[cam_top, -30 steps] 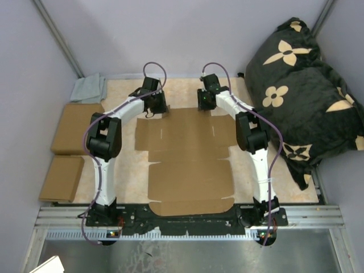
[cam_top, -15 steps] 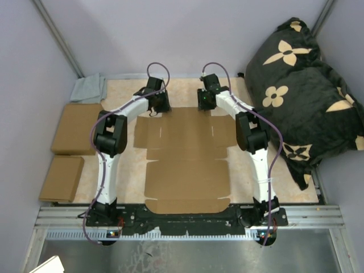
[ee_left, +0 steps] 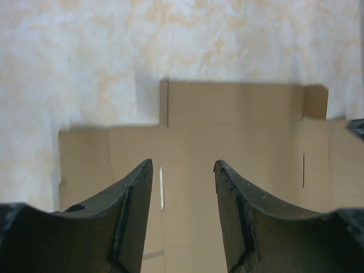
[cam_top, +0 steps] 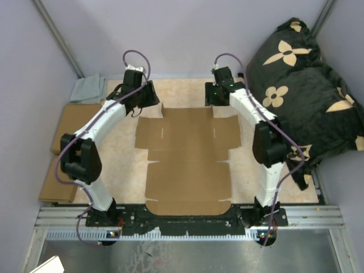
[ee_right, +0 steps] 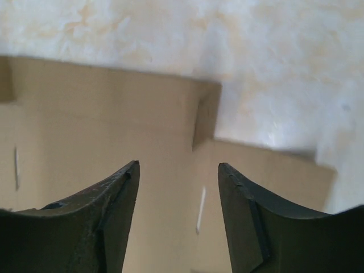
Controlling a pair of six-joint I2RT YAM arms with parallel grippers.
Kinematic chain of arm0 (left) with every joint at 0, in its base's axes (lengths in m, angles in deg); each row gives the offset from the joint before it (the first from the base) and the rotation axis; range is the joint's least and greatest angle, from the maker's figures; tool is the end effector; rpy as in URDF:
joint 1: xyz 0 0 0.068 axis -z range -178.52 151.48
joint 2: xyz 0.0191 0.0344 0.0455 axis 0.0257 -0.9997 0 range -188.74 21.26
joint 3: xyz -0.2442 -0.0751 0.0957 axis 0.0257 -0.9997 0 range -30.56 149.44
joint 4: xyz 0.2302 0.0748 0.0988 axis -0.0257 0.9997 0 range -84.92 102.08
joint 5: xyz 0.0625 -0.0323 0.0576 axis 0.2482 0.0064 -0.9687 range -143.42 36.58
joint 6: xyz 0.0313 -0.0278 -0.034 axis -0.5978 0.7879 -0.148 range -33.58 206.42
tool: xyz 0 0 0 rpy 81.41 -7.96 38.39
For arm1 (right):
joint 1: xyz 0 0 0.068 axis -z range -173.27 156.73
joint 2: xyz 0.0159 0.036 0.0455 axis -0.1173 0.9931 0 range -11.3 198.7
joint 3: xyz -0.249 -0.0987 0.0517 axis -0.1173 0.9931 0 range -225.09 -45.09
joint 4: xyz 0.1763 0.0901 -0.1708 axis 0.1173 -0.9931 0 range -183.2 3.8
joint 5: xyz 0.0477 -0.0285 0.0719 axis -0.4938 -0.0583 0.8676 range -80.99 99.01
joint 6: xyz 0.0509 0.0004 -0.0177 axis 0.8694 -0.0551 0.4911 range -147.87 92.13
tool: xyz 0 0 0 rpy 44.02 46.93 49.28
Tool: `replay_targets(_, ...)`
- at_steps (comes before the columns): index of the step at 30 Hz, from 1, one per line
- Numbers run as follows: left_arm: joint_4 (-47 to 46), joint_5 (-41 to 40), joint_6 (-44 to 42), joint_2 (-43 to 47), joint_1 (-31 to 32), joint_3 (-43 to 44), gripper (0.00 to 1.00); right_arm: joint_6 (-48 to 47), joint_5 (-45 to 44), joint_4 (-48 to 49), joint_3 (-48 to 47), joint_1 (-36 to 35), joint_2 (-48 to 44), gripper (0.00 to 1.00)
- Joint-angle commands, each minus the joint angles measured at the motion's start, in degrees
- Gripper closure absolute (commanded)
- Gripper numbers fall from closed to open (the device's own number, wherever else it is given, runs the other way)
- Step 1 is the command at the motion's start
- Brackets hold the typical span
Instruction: Fold the paper box
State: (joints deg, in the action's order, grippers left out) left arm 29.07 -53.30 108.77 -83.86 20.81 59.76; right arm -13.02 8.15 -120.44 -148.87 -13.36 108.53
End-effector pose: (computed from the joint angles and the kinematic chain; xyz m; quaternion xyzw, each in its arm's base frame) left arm 0.4023 -0.1412 0.2951 -0.0232 0.9015 -0.1547 0.4035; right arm 0.4447 0.1621 0.2483 -0.0404 0.9396 0.0952 0.3262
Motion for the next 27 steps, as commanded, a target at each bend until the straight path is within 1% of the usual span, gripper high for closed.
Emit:
replay_targets(1, 0.8, -0.5, 2.3, 9.3, -0.2, -15.7, 0.45, 1.9, -0.9, 0.5, 13.8, 0.2, -18.3, 0.4)
replay_targets(2, -0.1, -0.1, 2.9, 12.8, -0.2, -20.7, 0.44, 2.7, -0.1, 1.6, 19.5, 0.2, -22.1, 0.39)
replay_targets(3, -1.5, 0.5, 3.5, 15.2, -0.2, -25.6, 0.41, 3.6, 0.4, 2.7, 24.6, 0.2, -27.0, 0.36)
replay_targets(4, -3.1, 1.1, 4.2, 17.5, -0.3, -30.2, 0.37, 4.5, 0.7, 3.9, 30.1, 0.2, -30.7, 0.32)
replay_targets(6, -6.0, 3.2, 5.3, 21.6, -0.5, -38.1, 0.31, 6.9, 2.8, 6.5, 40.1, 0.2, -36.8, 0.3)
replay_targets(8, -8.3, 4.9, 6.5, 24.9, -0.8, -43.9, 0.27, 8.8, 4.4, 8.5, 47.7, 0.2, -41.7, 0.3)
replay_targets(11, -10.1, 6.6, 8.4, 28.2, -1.4, -48.1, 0.25, 11.5, 4.5, 10.2, 55.4, 0.2, -46.2, 0.31)
replay_targets(14, -10.0, 6.6, 8.7, 30.0, -1.4, -49.2, 0.25, 13.0, 5.9, 11.9, 60.0, 0.2, -48.3, 0.31)
replay_targets(18, -9.7, 6.1, 8.4, 30.3, -1.4, -50.0, 0.25, 13.8, 6.1, 13.9, 63.8, 0.2, -47.7, 0.32)
replay_targets(27, -12.7, 8.5, 9.6, 28.7, -1.4, -51.7, 0.25, 13.9, 7.3, 19.2, 64.5, 0.2, -42.2, 0.35)
